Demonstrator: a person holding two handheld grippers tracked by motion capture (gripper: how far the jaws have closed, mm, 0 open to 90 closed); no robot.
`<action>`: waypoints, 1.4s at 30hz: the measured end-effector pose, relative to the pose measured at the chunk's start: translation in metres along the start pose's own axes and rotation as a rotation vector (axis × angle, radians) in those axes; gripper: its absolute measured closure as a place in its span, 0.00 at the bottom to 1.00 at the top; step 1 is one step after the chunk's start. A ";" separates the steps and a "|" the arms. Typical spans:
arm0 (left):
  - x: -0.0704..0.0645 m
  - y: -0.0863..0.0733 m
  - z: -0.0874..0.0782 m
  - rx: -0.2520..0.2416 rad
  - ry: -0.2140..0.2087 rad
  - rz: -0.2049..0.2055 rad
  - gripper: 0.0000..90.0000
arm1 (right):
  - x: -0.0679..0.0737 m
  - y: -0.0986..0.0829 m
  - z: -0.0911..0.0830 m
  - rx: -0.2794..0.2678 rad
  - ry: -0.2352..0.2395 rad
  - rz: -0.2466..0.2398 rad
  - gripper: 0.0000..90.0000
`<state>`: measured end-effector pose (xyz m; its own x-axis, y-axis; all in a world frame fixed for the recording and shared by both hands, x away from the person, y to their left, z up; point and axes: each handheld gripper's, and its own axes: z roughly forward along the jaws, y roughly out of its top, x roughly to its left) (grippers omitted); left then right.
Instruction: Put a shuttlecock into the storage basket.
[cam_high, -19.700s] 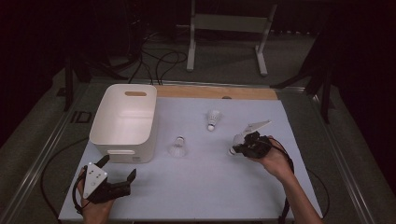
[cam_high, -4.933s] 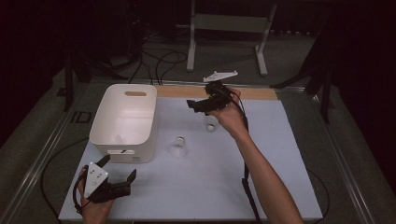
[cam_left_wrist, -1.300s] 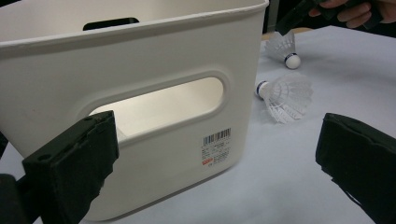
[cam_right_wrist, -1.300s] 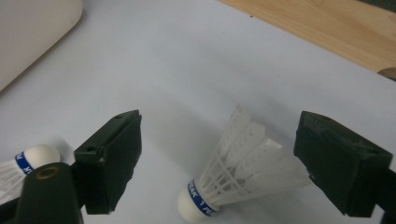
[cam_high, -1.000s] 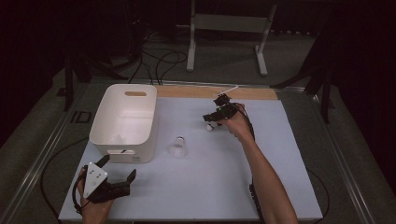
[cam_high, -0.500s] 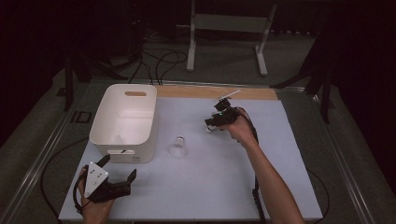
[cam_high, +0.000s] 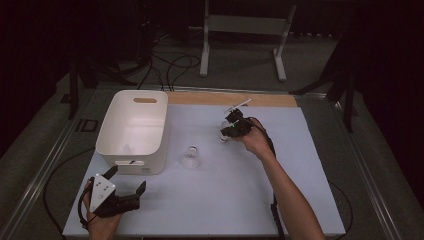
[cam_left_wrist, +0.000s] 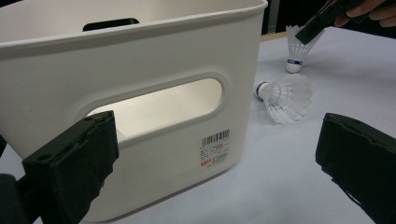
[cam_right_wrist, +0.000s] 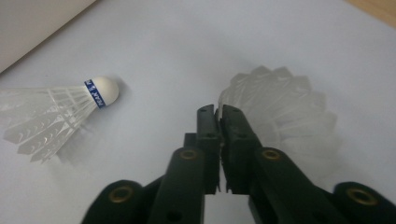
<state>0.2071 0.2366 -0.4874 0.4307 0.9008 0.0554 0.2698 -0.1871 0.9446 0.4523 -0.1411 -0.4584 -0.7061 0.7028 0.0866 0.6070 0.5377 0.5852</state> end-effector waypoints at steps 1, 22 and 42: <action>0.000 0.000 0.000 0.001 -0.001 -0.004 0.00 | 0.000 0.000 0.000 -0.004 -0.001 -0.002 0.99; -0.001 0.000 0.001 0.001 -0.002 0.000 0.00 | 0.012 0.003 -0.016 -0.055 -0.034 -0.029 1.00; -0.001 0.000 0.000 -0.003 0.000 0.001 0.00 | 0.021 0.007 -0.029 -0.097 -0.046 -0.020 1.00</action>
<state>0.2070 0.2358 -0.4873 0.4311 0.9005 0.0562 0.2671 -0.1869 0.9454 0.4316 -0.1362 -0.4293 -0.6988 0.7142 0.0386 0.5533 0.5055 0.6621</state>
